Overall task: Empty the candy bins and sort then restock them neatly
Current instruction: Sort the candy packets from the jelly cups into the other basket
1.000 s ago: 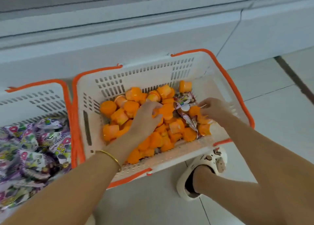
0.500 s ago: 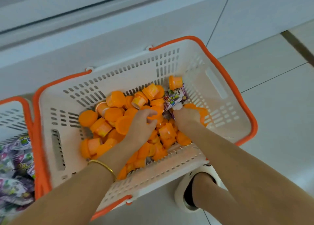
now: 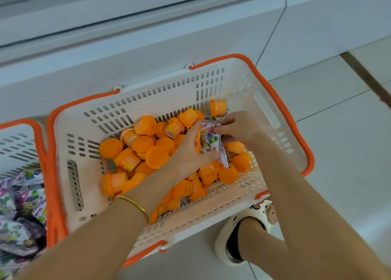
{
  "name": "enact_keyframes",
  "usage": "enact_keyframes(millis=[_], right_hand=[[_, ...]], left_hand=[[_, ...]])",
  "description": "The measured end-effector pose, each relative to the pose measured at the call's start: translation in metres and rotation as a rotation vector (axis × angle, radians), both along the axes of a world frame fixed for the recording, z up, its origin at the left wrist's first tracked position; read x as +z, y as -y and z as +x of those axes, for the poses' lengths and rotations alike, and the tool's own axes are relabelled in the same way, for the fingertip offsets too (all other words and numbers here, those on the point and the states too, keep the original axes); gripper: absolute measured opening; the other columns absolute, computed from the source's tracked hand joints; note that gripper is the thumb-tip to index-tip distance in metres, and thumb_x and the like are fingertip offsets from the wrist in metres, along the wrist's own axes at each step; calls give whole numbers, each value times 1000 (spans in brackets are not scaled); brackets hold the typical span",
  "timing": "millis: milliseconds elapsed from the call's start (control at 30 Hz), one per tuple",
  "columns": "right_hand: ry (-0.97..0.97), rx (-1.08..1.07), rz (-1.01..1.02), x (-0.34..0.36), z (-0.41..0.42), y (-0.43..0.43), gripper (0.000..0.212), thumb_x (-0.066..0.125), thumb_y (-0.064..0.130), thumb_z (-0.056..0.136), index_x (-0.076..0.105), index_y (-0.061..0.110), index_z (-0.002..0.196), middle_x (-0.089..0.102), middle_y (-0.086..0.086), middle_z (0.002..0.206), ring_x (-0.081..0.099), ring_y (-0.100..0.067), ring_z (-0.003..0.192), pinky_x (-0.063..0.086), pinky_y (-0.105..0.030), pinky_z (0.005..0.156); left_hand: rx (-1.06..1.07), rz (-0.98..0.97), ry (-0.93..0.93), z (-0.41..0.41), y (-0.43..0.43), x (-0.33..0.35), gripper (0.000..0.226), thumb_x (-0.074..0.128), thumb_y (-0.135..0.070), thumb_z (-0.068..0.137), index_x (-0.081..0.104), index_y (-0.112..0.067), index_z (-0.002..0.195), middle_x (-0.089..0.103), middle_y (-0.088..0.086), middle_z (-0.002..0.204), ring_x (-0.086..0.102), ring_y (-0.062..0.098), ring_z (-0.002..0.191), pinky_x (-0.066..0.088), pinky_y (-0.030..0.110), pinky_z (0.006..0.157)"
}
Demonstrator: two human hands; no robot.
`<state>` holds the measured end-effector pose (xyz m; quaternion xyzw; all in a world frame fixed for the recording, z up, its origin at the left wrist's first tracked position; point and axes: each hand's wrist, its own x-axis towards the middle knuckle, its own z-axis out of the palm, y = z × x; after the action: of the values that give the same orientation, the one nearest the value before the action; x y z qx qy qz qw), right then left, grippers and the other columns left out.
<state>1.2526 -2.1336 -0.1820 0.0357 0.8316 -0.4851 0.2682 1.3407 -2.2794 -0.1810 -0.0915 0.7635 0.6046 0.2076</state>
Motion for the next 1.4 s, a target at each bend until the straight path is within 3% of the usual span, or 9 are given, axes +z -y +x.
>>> enact_keyframes(millis=[133,267,467,667,900,1100,1233,1300,1400], right_hand=[[179,-51,-362,19,10,37,10,66,11,88,61,2,88,65,-12,72,66,-19,62,58,-27,60],[263,-269,-592,3,2,40,5,50,8,98,51,4,96,61,-14,78,68,-26,67,60,-37,66],[-34,-63,498,-87,-28,11,32,52,28,95,53,2,113,58,-22,109,58,-36,105,36,-33,72],[-116,-126,499,-96,-29,4,17,61,21,90,56,6,97,57,-12,94,56,-29,92,35,-31,69],[18,-29,-201,-24,-30,-24,12,60,1,90,54,11,85,65,-8,76,62,-17,60,54,-26,51],[29,167,-225,-27,-24,11,5,59,3,91,56,7,93,62,-2,70,62,-7,56,52,-22,48],[93,36,-296,-35,-28,19,7,61,8,91,55,5,95,55,-8,76,62,-13,54,54,-27,46],[13,-105,-186,-49,-40,16,3,58,12,93,56,11,95,57,-7,84,62,-15,62,55,-30,51],[-224,-1,258,-87,-63,15,36,58,21,93,53,14,128,53,-13,124,57,-27,108,49,-40,92]], left_hand=[[146,144,-28,-17,0,-9,79,71,8,77,25,-3,140,53,6,126,58,19,114,52,14,76],[216,-93,2,-26,19,-29,53,73,2,76,45,1,122,63,9,101,66,23,90,52,19,67],[341,117,159,-25,39,-35,30,62,-5,89,59,-13,118,67,9,117,66,26,102,53,46,90],[448,150,159,-34,41,-38,23,57,-9,93,53,-22,112,63,5,119,63,25,105,50,49,94],[556,-54,7,-46,36,-36,42,57,-11,94,40,-13,132,56,0,120,57,20,109,50,40,93],[471,329,266,-42,25,-33,45,63,-31,88,44,-24,128,64,2,120,66,24,102,55,50,84],[478,239,219,-41,29,-39,60,75,-16,79,44,-20,130,66,2,118,68,21,97,56,46,83],[525,212,186,-40,38,-42,61,73,-8,80,41,-17,132,66,5,117,68,22,97,56,45,85],[554,202,174,-34,51,-43,64,72,-8,80,38,-18,133,65,3,116,68,22,98,56,45,86]])
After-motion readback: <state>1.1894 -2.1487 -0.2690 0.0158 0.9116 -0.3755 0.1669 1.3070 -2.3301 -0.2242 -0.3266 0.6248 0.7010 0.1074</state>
